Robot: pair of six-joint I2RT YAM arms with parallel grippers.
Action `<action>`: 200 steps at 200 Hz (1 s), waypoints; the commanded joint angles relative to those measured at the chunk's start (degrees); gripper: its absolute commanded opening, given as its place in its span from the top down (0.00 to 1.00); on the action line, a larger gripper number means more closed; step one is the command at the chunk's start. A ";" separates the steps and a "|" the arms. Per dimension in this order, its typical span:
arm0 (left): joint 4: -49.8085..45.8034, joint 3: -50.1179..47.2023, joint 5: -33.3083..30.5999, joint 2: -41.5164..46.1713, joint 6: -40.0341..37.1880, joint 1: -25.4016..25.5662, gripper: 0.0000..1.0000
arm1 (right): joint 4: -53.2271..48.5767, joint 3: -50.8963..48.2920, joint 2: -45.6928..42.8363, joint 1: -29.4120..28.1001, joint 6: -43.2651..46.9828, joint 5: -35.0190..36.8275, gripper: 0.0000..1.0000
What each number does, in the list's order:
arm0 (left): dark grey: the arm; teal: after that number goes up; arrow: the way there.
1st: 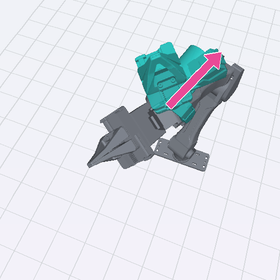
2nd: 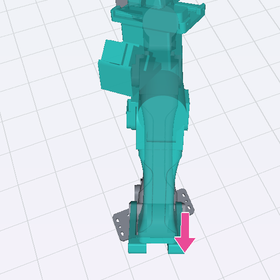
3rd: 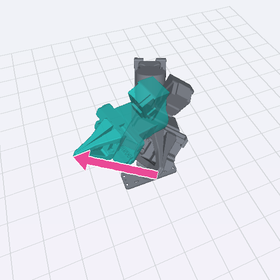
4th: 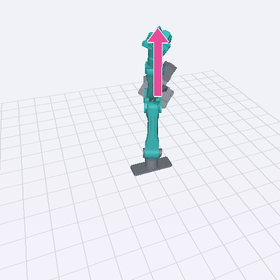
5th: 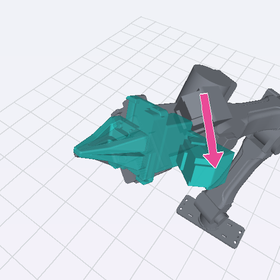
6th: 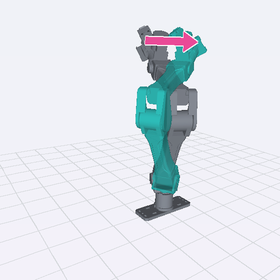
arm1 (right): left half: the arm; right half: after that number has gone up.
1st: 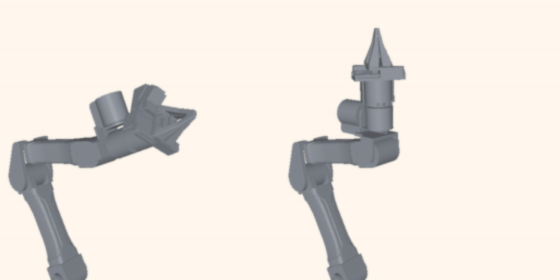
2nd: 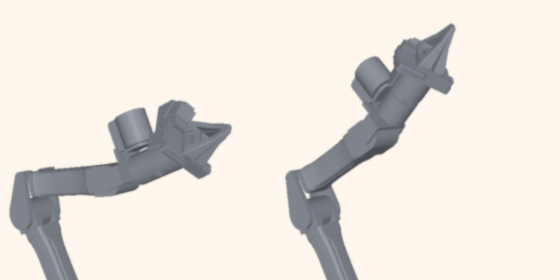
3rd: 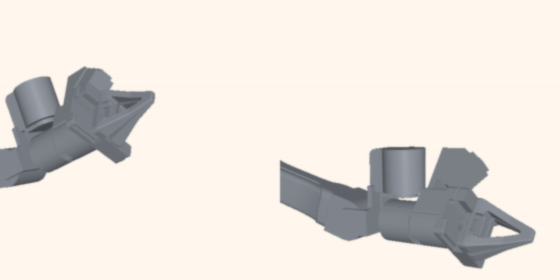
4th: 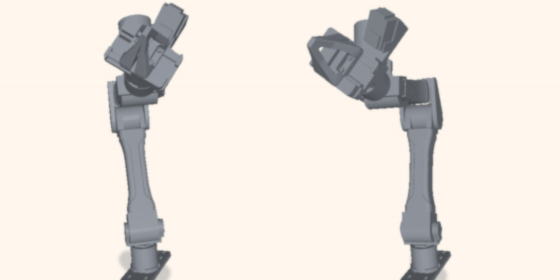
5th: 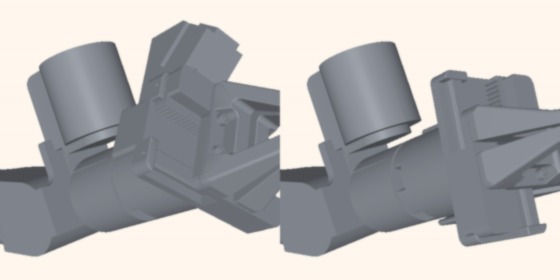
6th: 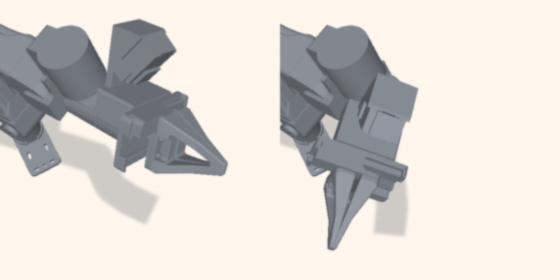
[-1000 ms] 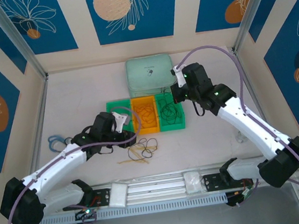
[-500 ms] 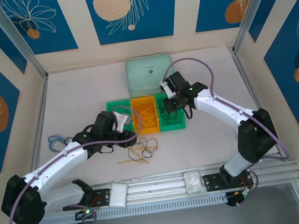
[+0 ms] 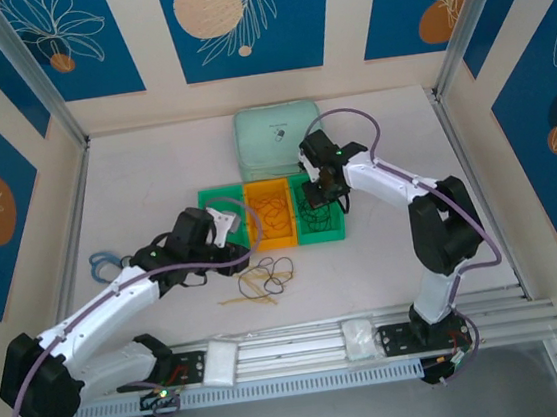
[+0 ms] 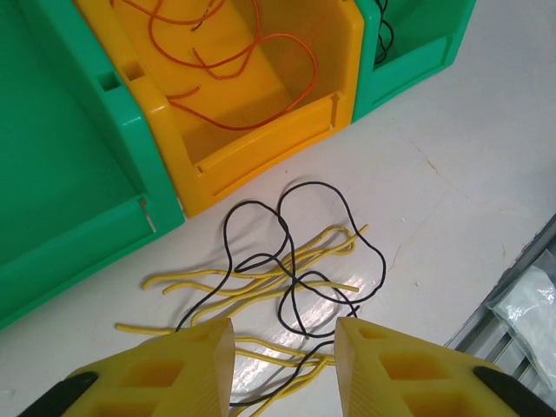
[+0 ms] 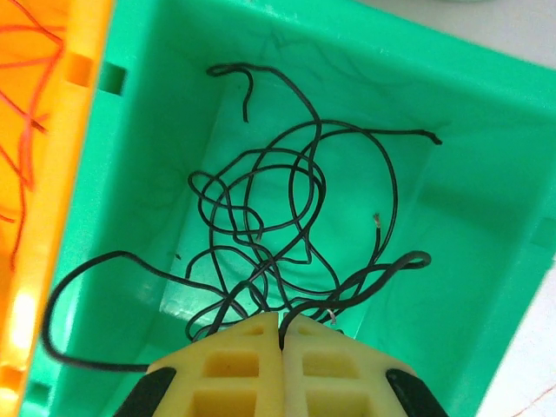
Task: Untangle the cables
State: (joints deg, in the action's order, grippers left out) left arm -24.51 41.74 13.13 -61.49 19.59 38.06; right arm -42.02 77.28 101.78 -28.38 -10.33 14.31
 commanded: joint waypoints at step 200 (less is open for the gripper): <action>-5.29 0.38 -2.64 1.48 -2.79 -0.28 0.65 | -1.84 -2.83 -16.13 4.11 -4.83 -2.46 0.78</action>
State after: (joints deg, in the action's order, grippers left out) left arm -30.04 41.74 9.37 -59.68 17.54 38.00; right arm -43.64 76.31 88.88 -25.12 -14.02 15.14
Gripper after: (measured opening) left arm 0.346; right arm 0.222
